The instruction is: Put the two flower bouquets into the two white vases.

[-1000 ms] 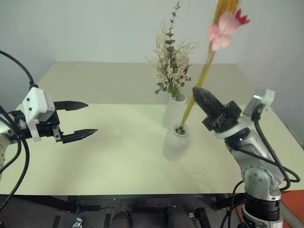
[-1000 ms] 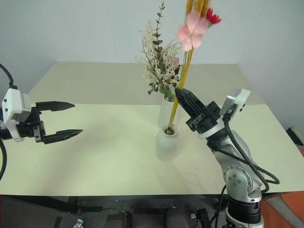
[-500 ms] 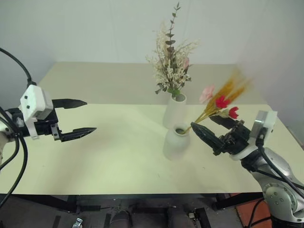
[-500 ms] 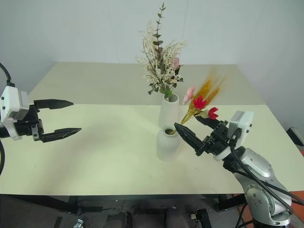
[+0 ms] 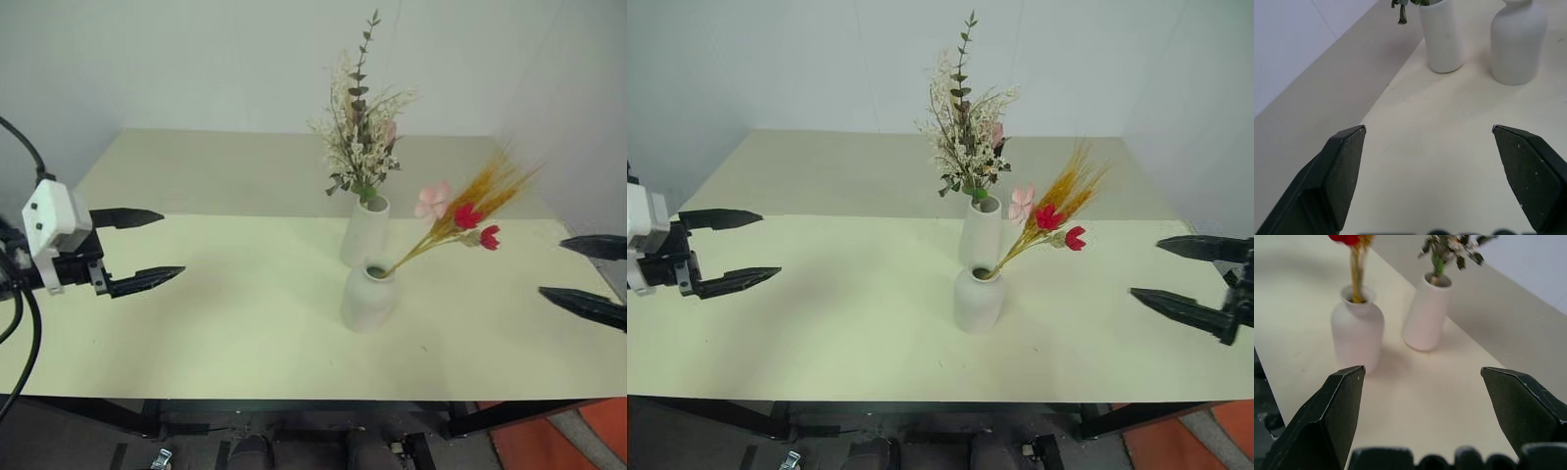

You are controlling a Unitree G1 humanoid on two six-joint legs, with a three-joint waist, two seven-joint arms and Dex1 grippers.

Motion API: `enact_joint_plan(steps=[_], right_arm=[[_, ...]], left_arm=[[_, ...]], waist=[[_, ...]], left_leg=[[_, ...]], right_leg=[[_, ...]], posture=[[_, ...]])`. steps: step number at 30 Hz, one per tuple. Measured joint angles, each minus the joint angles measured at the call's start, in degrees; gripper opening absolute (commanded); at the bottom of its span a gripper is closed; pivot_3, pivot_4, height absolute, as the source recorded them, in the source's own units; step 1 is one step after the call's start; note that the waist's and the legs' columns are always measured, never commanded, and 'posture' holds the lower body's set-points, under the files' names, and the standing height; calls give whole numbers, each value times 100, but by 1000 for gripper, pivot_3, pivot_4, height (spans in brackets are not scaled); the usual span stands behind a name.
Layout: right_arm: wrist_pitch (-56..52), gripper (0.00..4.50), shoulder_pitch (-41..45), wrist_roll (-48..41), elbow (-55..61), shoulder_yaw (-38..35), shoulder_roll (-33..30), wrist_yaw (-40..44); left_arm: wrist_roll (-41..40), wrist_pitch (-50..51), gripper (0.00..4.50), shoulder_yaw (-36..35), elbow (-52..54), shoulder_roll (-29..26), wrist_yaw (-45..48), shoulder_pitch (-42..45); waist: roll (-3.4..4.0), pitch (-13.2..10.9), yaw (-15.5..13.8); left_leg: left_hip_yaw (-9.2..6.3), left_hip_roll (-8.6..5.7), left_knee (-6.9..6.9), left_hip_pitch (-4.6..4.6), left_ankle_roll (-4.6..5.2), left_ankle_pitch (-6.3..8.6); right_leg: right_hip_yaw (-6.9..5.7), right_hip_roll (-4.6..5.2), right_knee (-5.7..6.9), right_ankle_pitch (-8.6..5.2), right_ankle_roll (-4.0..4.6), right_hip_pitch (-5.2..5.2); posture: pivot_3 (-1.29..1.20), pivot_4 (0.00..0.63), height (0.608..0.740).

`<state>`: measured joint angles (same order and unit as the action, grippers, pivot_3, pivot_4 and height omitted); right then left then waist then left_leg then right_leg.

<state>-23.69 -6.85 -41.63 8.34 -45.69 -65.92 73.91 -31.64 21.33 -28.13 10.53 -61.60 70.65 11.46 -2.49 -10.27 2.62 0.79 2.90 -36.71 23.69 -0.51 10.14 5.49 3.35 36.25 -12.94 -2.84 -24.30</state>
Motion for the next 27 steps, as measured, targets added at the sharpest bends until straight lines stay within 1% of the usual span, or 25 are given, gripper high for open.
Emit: enact_joint_plan(steps=[6, 10, 21, 27], right_arm=[[100, 4473, 291, 449, -472, -26, -279, 216], [127, 4473, 401, 606, -587, -2, -282, 276], [-51, 4473, 335, 768, -273, 46, -271, 277], [-74, 4473, 121, 850, -96, 12, -101, 269]], left_arm=[[0, 27, 4500, -383, 121, -47, 0, -365], [-6, 117, 4500, -578, 235, -67, -1, -555], [-8, 231, 4500, -671, 324, -72, -35, -629], [-9, 238, 4500, -670, 324, -72, -38, -620]], waist=[[0, 0, -5], [1, -1, -10], [1, 0, -12], [1, -1, -13]], left_leg=[[9, -2, 0, 9, -1, 1], [9, -2, 0, 8, -1, 1], [10, -2, 0, 8, -2, 1], [10, -3, 0, 8, -2, 1]], right_leg=[[2, 8, -18, 5, -6, 0], [1, 8, -16, 5, -7, -1], [1, 8, -16, 5, -7, -1], [2, 9, -16, 5, -7, -1]], posture=[[0, 150, 740], [0, 150, 740], [0, 150, 740], [0, 150, 740]])
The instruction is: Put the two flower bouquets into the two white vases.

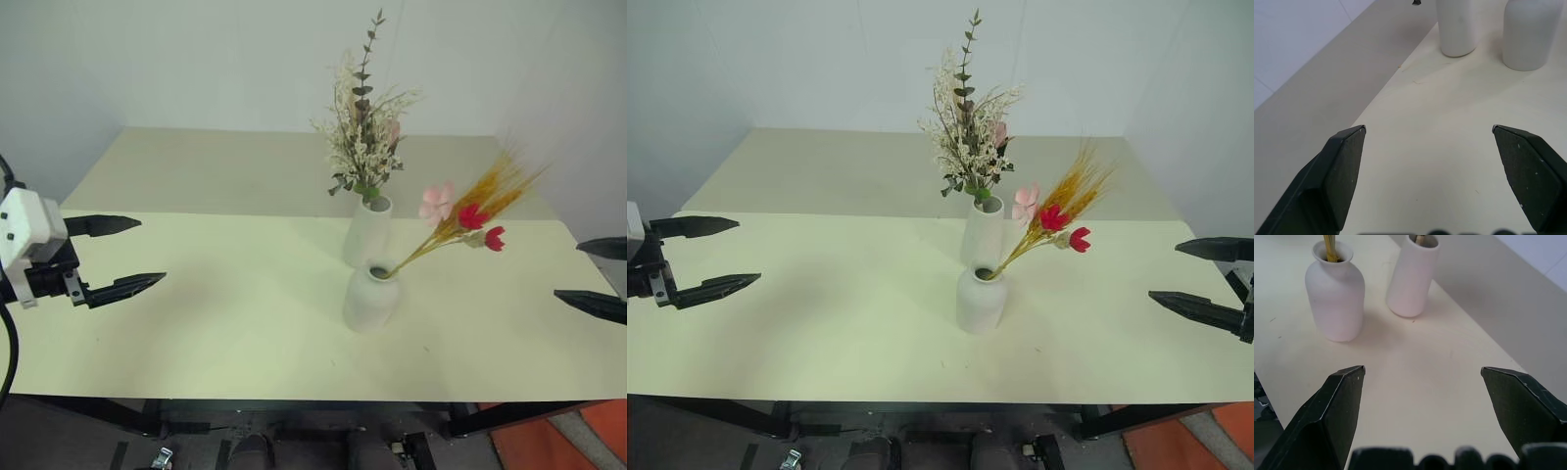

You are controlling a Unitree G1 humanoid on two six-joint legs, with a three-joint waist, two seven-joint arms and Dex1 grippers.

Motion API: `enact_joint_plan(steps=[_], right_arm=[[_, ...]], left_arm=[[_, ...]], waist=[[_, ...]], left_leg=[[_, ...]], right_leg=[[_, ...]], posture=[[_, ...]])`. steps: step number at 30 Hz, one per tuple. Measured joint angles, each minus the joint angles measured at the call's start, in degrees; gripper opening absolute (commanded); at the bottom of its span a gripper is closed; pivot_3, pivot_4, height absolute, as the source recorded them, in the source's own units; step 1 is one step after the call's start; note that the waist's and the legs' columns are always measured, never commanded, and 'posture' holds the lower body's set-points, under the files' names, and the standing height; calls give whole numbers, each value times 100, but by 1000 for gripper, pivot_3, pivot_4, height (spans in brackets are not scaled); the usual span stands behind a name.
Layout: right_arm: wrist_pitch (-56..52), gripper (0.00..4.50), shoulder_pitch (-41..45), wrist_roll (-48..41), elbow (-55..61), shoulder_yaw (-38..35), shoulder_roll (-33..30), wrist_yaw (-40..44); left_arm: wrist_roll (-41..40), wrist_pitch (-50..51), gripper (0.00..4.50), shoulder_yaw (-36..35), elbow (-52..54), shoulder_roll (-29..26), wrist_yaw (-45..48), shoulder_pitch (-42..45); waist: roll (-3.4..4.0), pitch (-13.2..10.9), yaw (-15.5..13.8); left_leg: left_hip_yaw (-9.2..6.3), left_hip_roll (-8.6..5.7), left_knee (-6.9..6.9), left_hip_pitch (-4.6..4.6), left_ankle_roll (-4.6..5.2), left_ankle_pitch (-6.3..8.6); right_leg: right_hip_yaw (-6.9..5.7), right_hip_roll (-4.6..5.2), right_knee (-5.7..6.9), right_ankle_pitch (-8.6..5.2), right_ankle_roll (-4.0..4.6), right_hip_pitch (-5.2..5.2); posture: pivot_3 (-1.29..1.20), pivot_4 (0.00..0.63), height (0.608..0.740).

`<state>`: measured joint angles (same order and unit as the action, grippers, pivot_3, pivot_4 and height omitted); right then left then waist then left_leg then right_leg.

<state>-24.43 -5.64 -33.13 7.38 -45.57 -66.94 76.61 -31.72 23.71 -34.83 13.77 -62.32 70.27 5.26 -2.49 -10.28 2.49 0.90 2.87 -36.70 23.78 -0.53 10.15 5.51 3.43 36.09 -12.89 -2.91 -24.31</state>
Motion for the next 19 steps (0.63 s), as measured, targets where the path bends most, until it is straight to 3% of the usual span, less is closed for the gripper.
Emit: enact_joint_plan(steps=[19], right_arm=[[-112, 4473, 253, 35, -59, 62, 35, -4]], left_arm=[[-8, 38, 4500, -133, 169, 1, -106, -200]], waist=[[0, 0, 3]], left_leg=[[0, 1, 0, -1, 0, 0]], right_leg=[[-1, 0, 0, 0, 1, -1]], posture=[[0, 150, 740]])
